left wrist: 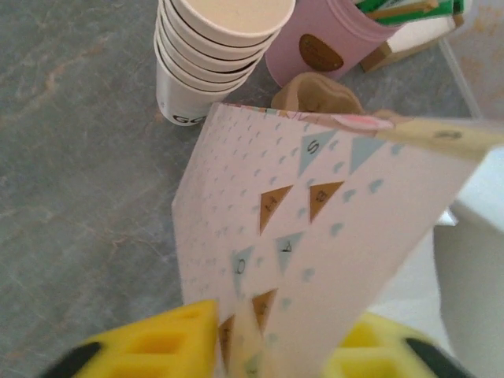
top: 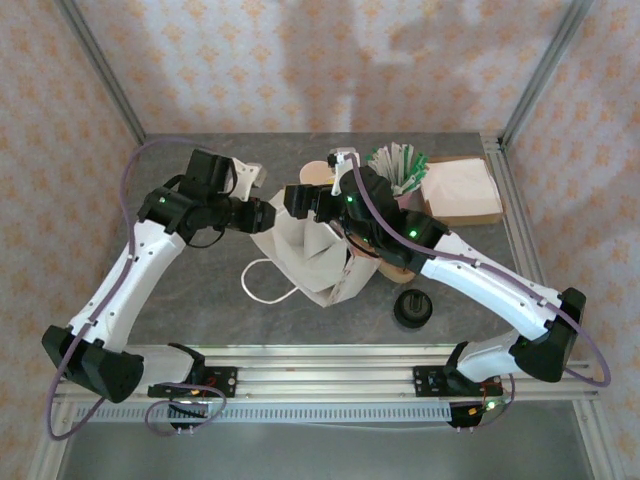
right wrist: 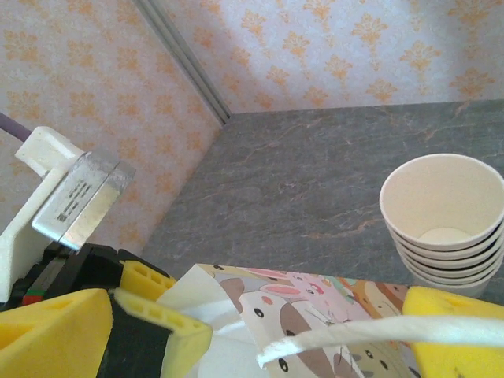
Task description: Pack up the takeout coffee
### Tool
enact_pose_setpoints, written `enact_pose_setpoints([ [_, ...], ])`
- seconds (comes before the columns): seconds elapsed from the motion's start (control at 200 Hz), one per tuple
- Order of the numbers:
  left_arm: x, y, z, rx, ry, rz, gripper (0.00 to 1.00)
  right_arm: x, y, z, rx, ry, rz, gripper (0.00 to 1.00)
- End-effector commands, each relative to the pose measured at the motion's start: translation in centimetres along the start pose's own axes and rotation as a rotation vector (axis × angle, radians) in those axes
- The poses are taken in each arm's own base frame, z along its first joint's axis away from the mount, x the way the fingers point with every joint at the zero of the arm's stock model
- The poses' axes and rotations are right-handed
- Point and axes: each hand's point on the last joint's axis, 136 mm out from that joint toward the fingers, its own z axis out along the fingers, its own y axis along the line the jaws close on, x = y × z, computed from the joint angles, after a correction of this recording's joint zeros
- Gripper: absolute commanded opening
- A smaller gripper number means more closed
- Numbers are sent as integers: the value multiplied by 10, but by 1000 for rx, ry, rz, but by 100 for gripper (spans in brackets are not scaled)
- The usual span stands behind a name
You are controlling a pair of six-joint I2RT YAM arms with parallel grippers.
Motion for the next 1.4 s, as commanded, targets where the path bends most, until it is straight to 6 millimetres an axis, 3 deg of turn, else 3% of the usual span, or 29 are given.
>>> enact_pose_setpoints([
  [0.0, -12, -8, -17, 10, -86, 32, 8, -3, 3, 1, -21, -3, 32, 95],
  [0.055, -10, -9, -23, 9, -96, 27, 0, 0, 7, 2, -39, 13, 42, 94],
  [0.205, -5, -15, -42, 14, -115, 3, 0, 20, 33, 10, -110, 121, 36, 95],
  [0.35, 2, -4, -53, -73, -87, -20, 0, 38, 64, 12, -134, 213, 8, 97],
  [0.586, 9, 14, -53, -187, -60, -27, 0, 20, 45, 6, 24, 150, 189, 94],
  [0.766, 5, 16, -55, -209, -72, -63, 0, 27, 61, 10, -14, 193, 343, 93],
  [0.991, 5, 11, -59, -216, -100, -79, 0, 20, 56, 14, 84, 162, 671, 93],
  [1.191, 7, 10, -59, -230, -95, -99, 0, 11, 59, 7, 187, 178, 780, 100],
  [1.396, 6, 17, -60, -273, -101, -124, 0, 2, 63, -4, 231, 163, 828, 99],
])
